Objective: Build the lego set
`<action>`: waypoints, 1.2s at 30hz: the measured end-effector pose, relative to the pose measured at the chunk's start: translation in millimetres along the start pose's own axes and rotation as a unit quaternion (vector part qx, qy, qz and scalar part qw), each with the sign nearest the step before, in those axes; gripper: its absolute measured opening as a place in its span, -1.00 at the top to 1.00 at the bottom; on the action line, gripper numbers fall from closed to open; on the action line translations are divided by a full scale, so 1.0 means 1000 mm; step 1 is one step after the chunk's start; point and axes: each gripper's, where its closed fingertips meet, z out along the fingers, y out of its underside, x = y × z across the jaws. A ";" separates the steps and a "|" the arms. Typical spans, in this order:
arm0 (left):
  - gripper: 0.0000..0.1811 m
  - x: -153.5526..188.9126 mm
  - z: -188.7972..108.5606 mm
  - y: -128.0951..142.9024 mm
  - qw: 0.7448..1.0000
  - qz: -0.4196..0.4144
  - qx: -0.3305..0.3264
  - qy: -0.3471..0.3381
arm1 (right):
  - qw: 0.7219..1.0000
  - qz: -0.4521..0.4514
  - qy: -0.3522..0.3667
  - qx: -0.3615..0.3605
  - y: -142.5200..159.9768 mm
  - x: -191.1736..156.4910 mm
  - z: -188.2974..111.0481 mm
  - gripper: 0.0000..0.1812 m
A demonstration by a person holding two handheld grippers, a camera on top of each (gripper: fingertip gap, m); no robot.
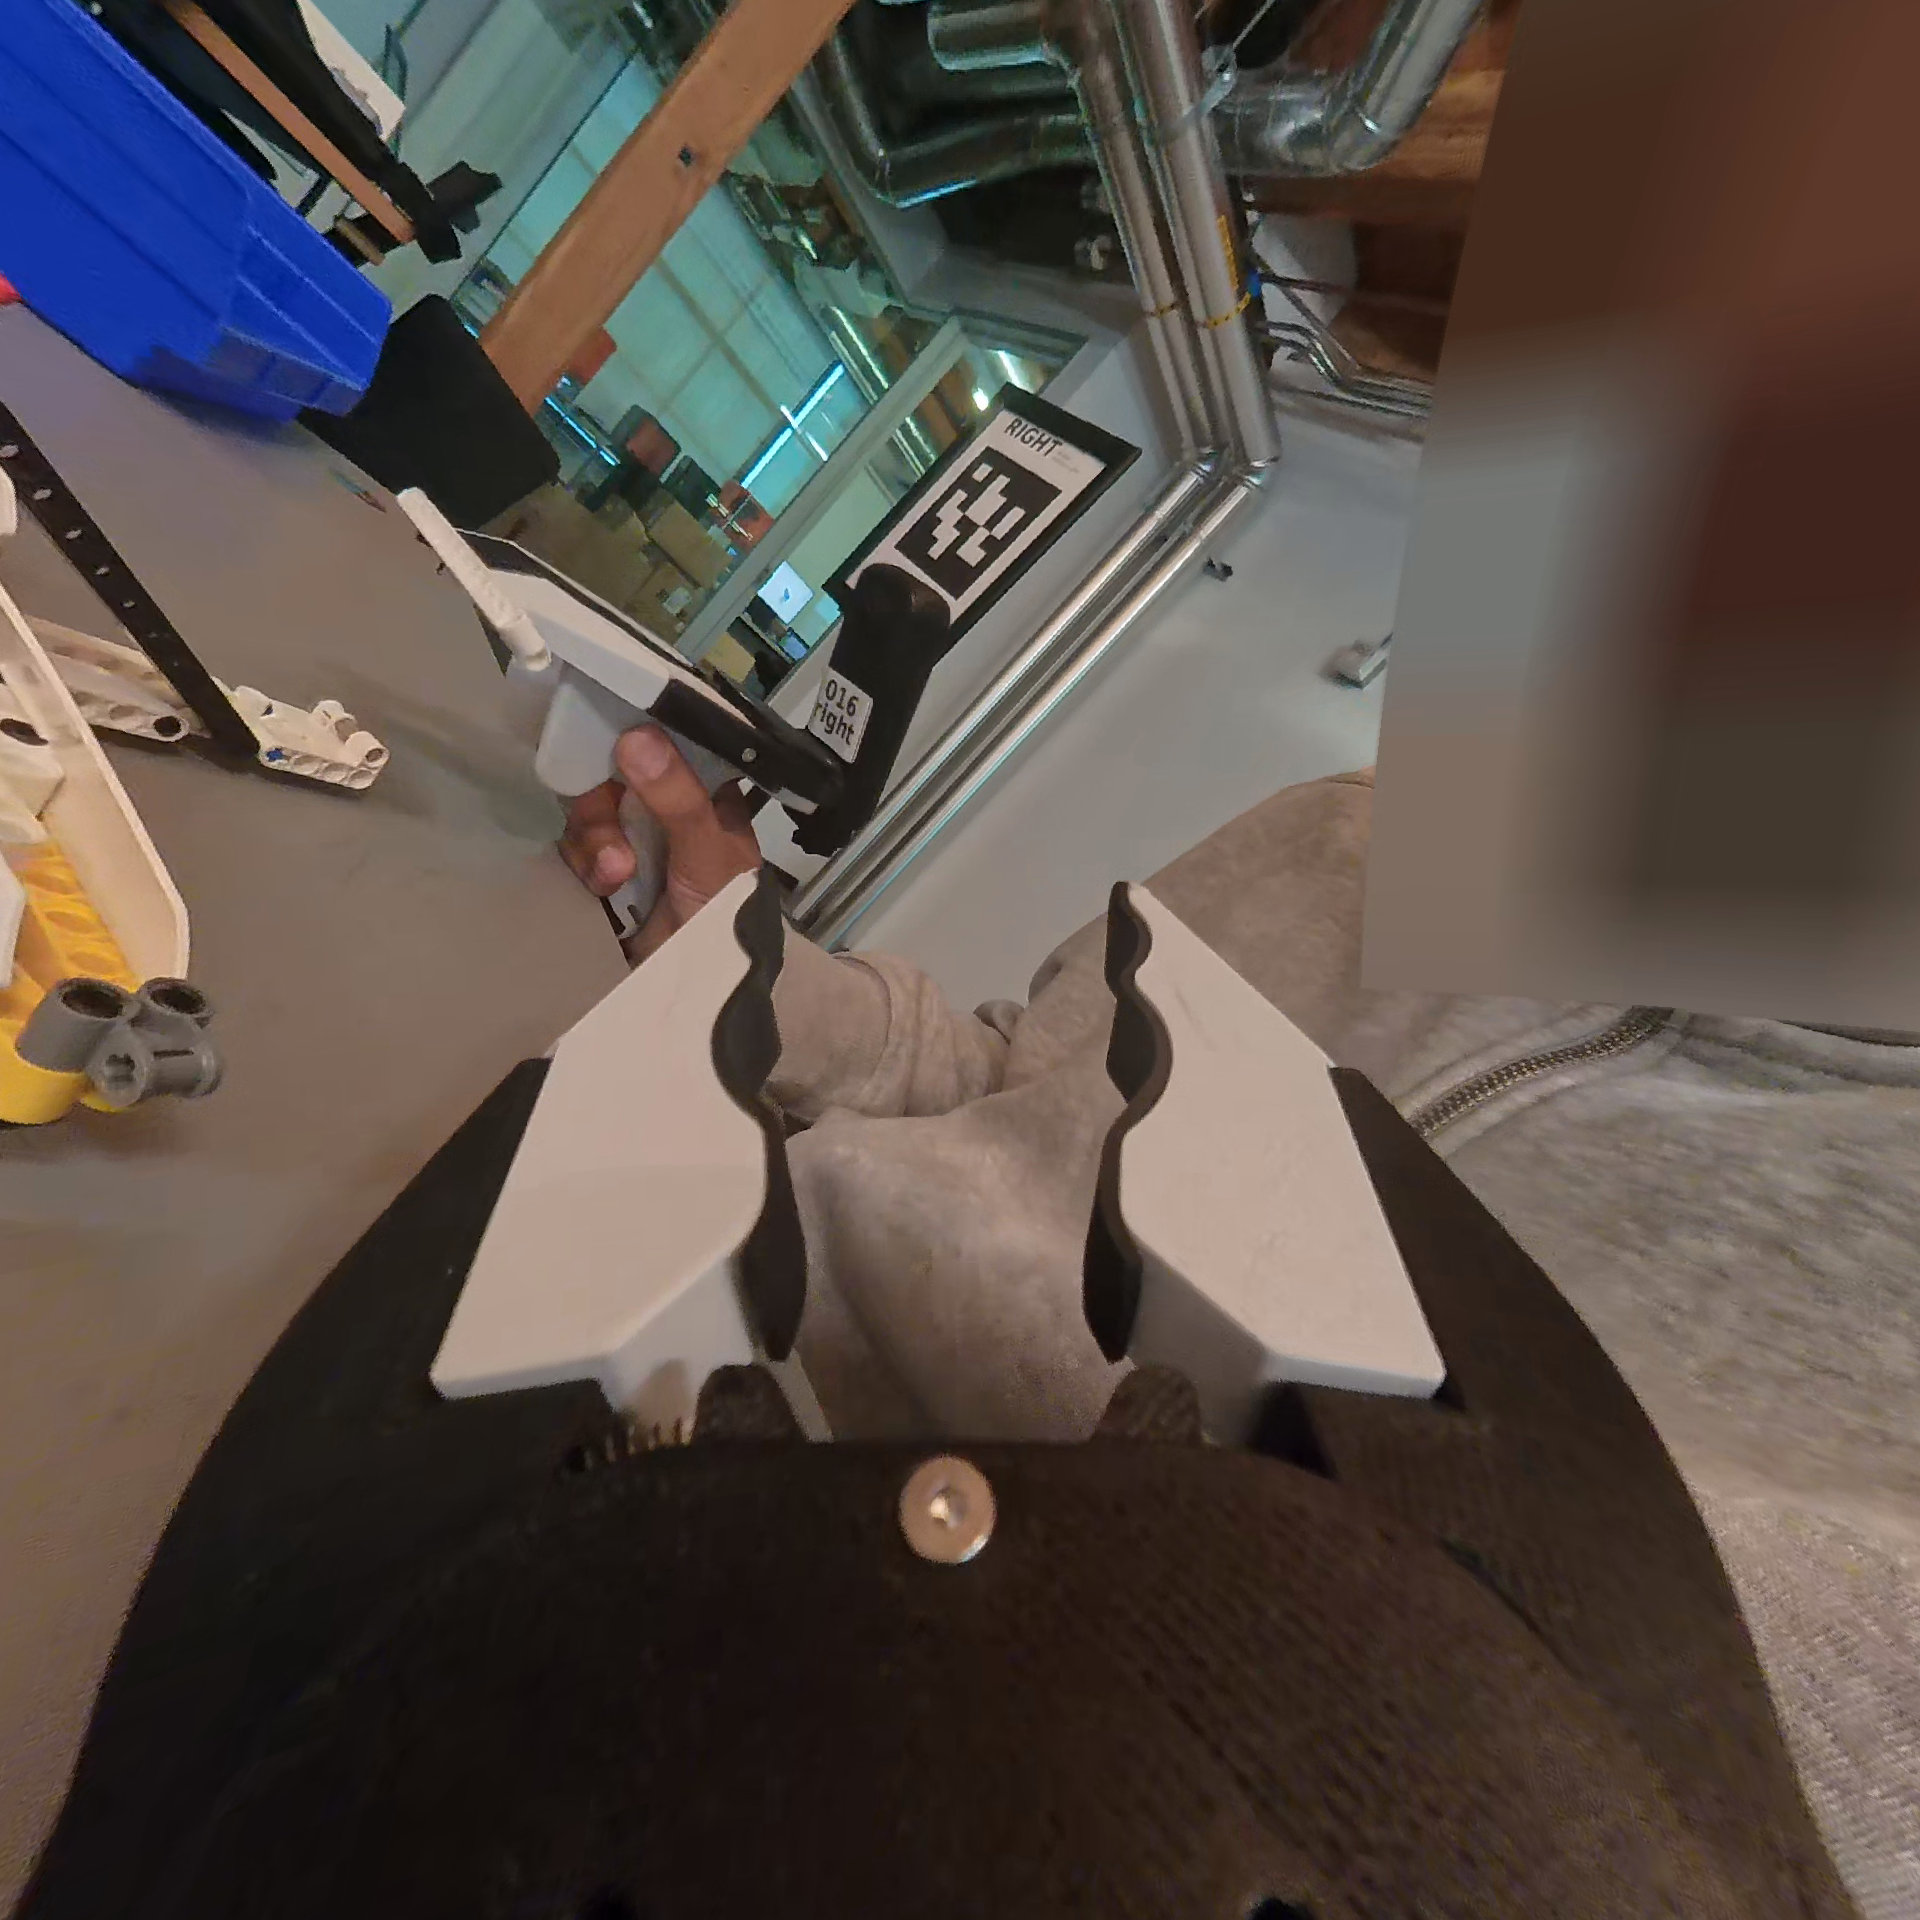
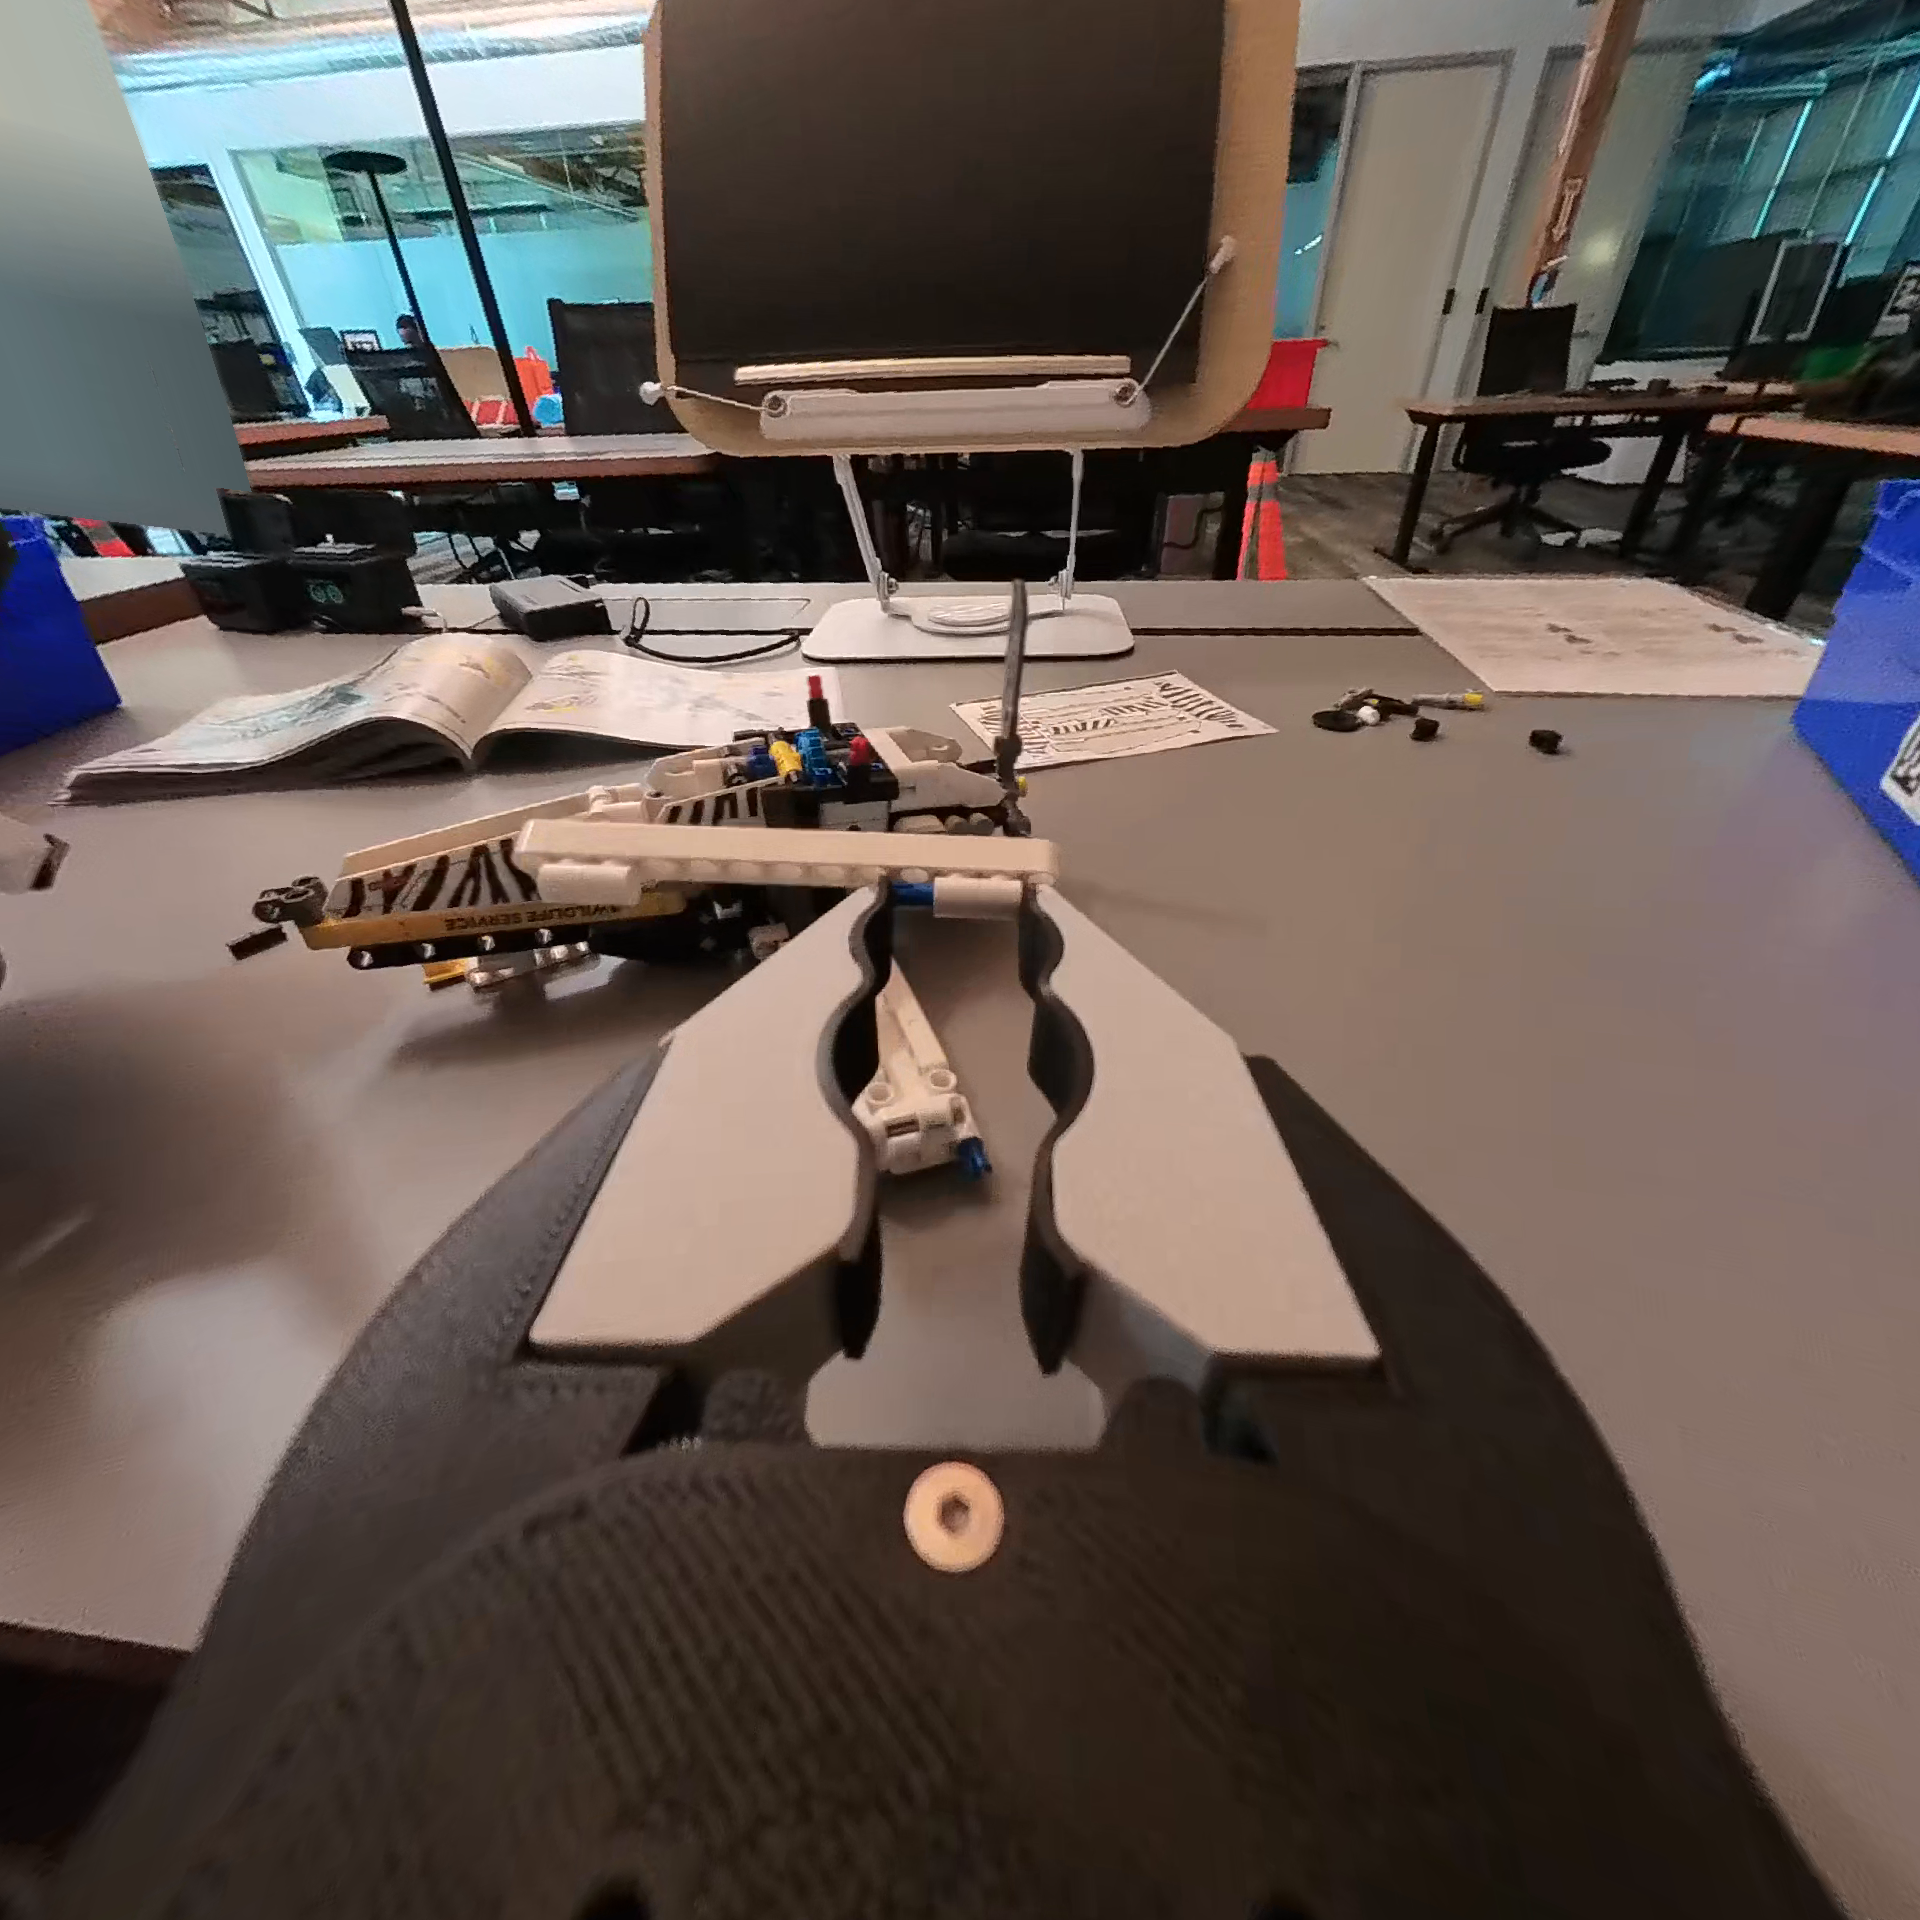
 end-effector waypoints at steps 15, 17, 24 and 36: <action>0.33 -0.002 0.001 0.004 1.000 0.000 -0.011 -0.006 | 0.982 -0.188 0.023 -0.007 -0.014 -0.023 0.008 0.76; 0.33 -0.002 0.001 0.005 1.000 0.000 -0.013 -0.006 | 0.983 -0.184 0.023 -0.015 -0.013 -0.022 0.009 0.76; 0.33 -0.002 0.002 0.007 1.000 0.011 -0.021 -0.013 | 0.987 -0.151 -0.012 -0.044 -0.006 -0.024 0.014 0.76; 0.34 -0.003 0.001 0.006 1.000 0.008 -0.018 -0.014 | 0.989 -0.120 -0.036 -0.074 0.001 -0.023 0.018 0.76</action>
